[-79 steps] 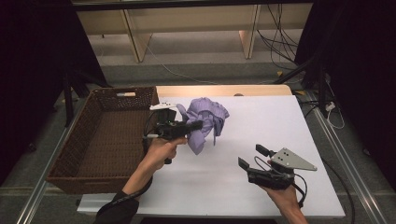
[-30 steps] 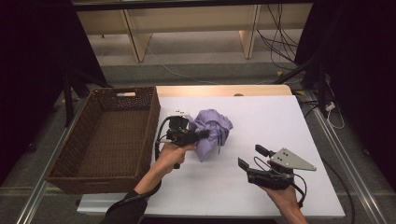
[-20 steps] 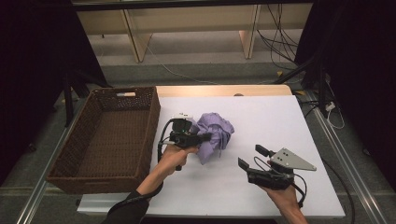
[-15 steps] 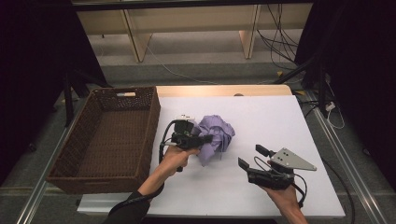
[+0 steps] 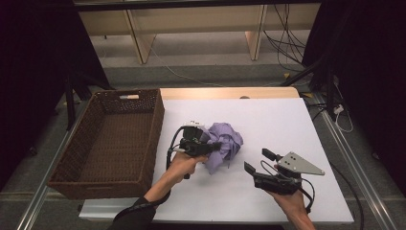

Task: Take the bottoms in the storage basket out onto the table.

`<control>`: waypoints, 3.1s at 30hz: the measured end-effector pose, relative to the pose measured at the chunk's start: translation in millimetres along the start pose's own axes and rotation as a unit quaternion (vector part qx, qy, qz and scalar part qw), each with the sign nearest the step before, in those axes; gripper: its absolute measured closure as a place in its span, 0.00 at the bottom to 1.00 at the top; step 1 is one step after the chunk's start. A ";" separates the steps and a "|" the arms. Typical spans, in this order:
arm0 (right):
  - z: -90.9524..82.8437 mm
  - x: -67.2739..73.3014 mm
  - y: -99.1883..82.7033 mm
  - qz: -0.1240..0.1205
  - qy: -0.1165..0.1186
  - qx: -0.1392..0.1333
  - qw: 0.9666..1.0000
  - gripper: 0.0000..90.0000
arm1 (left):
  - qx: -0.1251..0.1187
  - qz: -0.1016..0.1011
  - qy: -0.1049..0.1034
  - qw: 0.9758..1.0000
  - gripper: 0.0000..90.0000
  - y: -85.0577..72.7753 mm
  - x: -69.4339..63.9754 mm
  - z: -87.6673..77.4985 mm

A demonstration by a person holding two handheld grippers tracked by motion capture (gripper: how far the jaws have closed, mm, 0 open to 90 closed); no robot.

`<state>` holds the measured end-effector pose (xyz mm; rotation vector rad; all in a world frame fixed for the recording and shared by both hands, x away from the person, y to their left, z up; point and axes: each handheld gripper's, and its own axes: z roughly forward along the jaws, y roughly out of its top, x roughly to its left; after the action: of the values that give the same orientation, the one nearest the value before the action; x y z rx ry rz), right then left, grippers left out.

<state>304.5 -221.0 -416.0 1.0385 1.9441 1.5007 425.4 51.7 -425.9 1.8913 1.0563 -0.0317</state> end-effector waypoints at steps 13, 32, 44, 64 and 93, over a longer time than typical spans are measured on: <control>0.2 -1.5 -1.3 0.003 0.000 0.000 1.000 0.26 | 0.014 0.000 -0.011 1.000 0.83 -3.3 -3.8 9.8; -1.2 -6.1 -2.5 0.006 0.000 -0.001 1.000 0.26 | 0.039 0.005 -0.025 0.999 0.80 -9.3 -10.8 25.8; -1.8 -4.4 -1.0 0.004 0.000 -0.005 1.000 0.25 | 0.041 0.011 -0.025 0.999 0.76 -14.7 -14.0 24.9; -2.1 -2.2 -0.5 0.000 -0.001 -0.004 1.000 0.26 | 0.040 0.022 -0.045 0.998 0.47 -10.7 -20.6 21.7; -3.3 -2.0 -0.1 0.000 0.000 -0.005 1.000 0.25 | -0.004 0.030 -0.035 0.999 0.19 2.1 -12.4 -5.5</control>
<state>303.2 -224.6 -415.3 1.0332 1.9344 1.5087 417.0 47.2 -416.1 1.8996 0.9507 -0.0580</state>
